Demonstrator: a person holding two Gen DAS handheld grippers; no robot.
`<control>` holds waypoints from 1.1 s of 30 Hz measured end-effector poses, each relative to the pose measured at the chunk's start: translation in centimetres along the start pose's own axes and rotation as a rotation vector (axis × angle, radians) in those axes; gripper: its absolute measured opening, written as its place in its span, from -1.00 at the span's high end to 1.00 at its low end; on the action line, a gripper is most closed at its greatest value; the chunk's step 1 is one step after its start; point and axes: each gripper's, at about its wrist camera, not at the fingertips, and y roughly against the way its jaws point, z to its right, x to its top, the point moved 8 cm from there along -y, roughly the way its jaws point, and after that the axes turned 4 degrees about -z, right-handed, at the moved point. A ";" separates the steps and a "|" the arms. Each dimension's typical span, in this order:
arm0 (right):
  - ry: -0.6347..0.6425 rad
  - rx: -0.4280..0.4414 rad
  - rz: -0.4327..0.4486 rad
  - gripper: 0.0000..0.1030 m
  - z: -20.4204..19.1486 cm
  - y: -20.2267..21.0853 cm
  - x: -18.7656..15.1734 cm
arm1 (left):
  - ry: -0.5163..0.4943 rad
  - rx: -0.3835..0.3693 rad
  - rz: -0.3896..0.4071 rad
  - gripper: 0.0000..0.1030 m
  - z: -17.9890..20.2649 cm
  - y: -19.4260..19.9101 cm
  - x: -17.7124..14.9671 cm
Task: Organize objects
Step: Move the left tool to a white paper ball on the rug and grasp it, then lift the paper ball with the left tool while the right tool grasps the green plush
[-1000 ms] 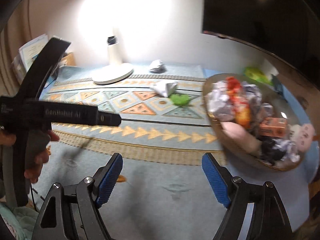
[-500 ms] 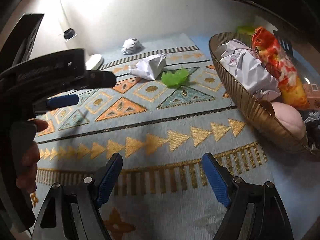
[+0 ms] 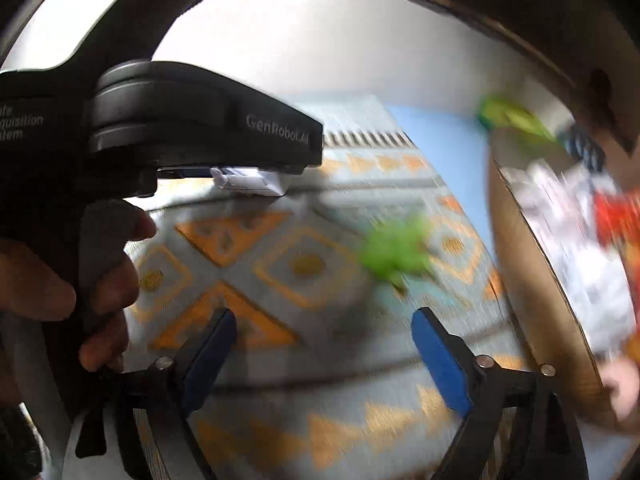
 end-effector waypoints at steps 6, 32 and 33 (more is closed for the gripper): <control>-0.143 -0.007 -0.020 -0.68 1.3 -2.3 2.4 | 0.015 0.013 0.068 -0.02 -4.7 3.0 0.8; -0.127 0.139 0.106 0.42 7.6 12.6 -5.1 | -0.197 -0.219 -0.046 -0.03 6.6 14.4 -10.5; -0.130 0.152 0.091 0.41 8.0 13.1 -6.3 | -0.196 -0.228 -0.068 -0.03 7.4 14.3 -11.6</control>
